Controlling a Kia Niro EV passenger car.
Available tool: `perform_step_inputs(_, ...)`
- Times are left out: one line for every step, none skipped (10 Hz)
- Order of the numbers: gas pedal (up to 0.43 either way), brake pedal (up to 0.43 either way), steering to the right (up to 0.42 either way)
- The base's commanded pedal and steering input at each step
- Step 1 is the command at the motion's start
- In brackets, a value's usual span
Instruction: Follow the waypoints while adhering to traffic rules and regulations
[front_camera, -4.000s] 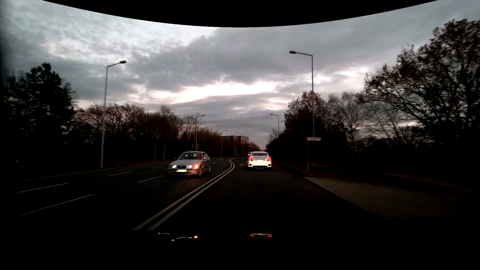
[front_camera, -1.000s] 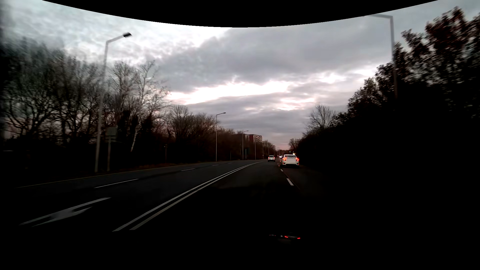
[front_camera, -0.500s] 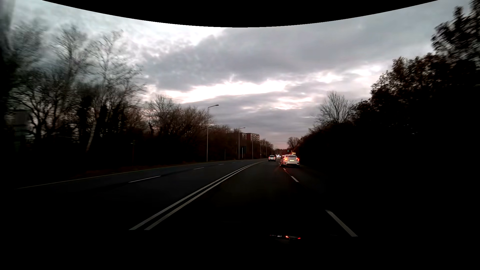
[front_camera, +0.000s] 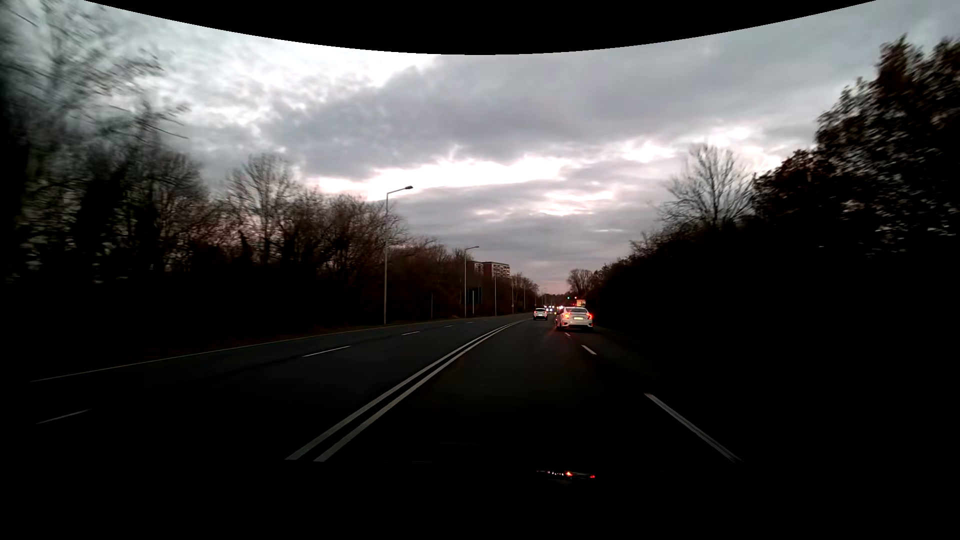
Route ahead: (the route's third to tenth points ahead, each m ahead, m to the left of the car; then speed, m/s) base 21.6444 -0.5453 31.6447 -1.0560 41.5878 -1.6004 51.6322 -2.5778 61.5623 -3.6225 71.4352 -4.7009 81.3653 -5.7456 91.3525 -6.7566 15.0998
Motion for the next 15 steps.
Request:
perform_step_inputs(0.138, 0.0, 0.014)
perform_step_inputs(0.138, 0.0, 0.015)
perform_step_inputs(0.138, 0.0, 0.014)
perform_step_inputs(0.13, 0.0, 0.015)
perform_step_inputs(0.13, 0.0, 0.015)
perform_step_inputs(0.13, 0.0, 0.014)
perform_step_inputs(0.118, 0.0, 0.014)
perform_step_inputs(0.118, 0.0, 0.013)
perform_step_inputs(0.118, 0.0, 0.012)
perform_step_inputs(0.11, 0.0, 0.012)
perform_step_inputs(0.11, 0.0, 0.012)
perform_step_inputs(0.098, 0.0, 0.011)
perform_step_inputs(0.098, 0.0, 0.011)
perform_step_inputs(0.098, 0.0, 0.011)
perform_step_inputs(0.098, 0.0, 0.011)
